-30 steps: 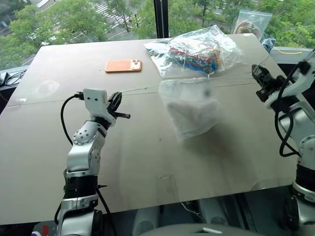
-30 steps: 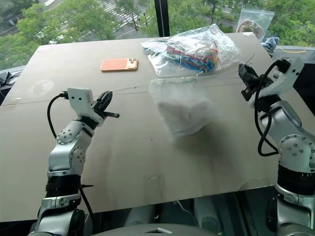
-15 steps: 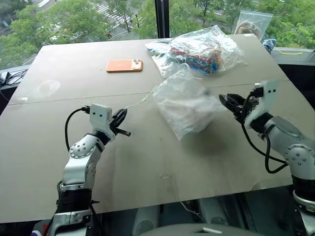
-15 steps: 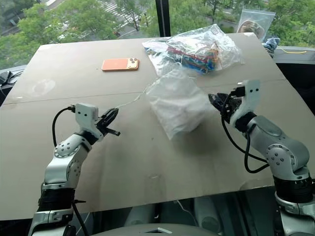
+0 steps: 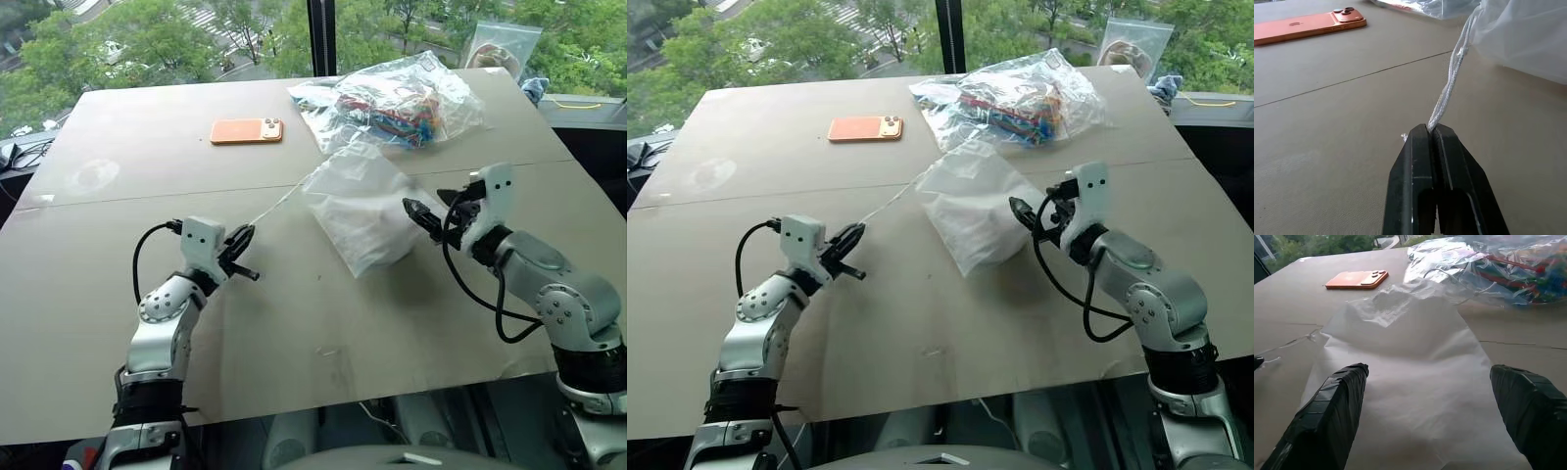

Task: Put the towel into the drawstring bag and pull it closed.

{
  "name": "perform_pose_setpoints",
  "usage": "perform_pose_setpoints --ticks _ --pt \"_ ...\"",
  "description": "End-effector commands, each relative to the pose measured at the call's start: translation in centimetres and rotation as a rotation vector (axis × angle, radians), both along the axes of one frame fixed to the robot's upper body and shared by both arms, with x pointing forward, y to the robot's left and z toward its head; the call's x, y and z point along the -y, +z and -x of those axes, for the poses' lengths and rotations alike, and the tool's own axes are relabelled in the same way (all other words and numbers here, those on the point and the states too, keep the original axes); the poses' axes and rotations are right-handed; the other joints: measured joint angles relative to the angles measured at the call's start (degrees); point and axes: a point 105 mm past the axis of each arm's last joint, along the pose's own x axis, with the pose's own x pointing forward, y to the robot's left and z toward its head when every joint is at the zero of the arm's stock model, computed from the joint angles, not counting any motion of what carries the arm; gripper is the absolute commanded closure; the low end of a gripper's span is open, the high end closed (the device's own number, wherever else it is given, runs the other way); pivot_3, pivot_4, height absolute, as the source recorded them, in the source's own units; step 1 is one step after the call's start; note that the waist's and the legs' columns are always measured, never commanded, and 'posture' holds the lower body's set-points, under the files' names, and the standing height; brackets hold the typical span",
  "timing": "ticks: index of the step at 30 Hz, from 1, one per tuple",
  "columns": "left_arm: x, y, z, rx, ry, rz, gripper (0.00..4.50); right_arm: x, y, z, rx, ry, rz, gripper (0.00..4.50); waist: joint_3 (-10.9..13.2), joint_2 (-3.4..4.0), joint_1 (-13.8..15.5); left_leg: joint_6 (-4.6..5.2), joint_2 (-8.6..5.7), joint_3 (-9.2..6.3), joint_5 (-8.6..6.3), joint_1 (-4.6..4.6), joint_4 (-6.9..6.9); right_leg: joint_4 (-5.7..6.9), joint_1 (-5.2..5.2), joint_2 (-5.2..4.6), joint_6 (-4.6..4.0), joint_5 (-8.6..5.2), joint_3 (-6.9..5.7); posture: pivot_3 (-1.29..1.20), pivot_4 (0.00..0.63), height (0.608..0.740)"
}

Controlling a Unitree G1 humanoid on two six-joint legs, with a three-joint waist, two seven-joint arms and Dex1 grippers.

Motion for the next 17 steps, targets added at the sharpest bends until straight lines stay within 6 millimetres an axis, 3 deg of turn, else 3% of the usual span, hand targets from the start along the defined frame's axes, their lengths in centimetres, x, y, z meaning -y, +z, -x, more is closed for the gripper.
perform_pose_setpoints --ticks 1,3,5,6,8,11,14,17 --pt "1.1 1.7 0.1 0.062 -0.042 0.015 4.50 -1.2 -1.3 0.2 -0.029 0.081 0.085 0.23 0.00 0.00 0.03 0.00 0.00 0.00 0.00 0.00 0.00 0.00 0.00 0.00 0.00 0.00 0.00 0.00 0.150 0.740" --pt "1.6 2.0 0.6 0.049 -0.095 0.048 4.50 -2.2 -2.3 1.9 -0.076 0.215 0.104 0.23 0.00 -0.01 0.18 0.00 0.00 -0.01 0.00 -0.01 0.00 0.00 0.00 0.00 0.00 0.00 -0.01 0.00 0.150 0.740" --pt "1.9 2.6 1.8 0.034 -0.169 0.107 4.50 -2.5 -1.2 3.3 -0.038 0.297 0.065 0.23 0.00 -0.01 0.22 0.00 0.00 -0.06 0.00 -0.06 0.00 -0.02 0.01 -0.02 -0.01 0.00 -0.07 0.00 0.150 0.740" --pt "1.6 3.0 2.3 0.026 -0.180 0.130 3.93 -2.0 -0.1 3.3 0.014 0.283 0.036 0.19 0.00 -0.01 0.08 0.00 0.00 -0.04 0.00 -0.07 -0.01 -0.04 0.00 -0.03 0.00 0.00 -0.06 0.00 0.150 0.740" --pt "1.0 3.5 3.5 0.014 -0.194 0.118 3.27 -0.4 1.2 3.6 0.086 0.234 0.023 0.00 0.00 -0.01 -0.14 0.00 0.01 -0.03 0.00 -0.07 -0.01 -0.04 0.00 -0.03 0.00 0.00 -0.03 0.00 0.150 0.740" --pt "-0.1 3.3 5.3 -0.034 -0.182 0.064 1.94 2.1 0.3 5.3 0.126 0.190 0.192 0.00 0.00 -0.02 0.08 0.00 0.01 -0.05 -0.01 -0.01 -0.02 -0.03 0.02 -0.02 0.04 -0.03 -0.05 0.00 0.150 0.740" --pt "-1.5 3.1 7.1 -0.080 -0.161 0.043 0.71 4.4 0.1 7.4 0.130 0.112 0.231 0.00 -0.01 -0.04 0.33 -0.01 0.01 -0.08 -0.01 0.01 -0.05 -0.08 0.07 -0.04 0.23 -0.18 -0.09 0.00 0.150 0.740" --pt "-2.1 3.1 7.7 -0.099 -0.150 0.038 0.71 5.2 -0.6 9.0 0.106 0.109 0.286 0.00 0.00 -0.01 0.33 -0.01 0.01 -0.02 -0.01 0.02 0.00 -0.08 0.07 -0.04 0.29 -0.22 -0.04 0.00 0.150 0.740"
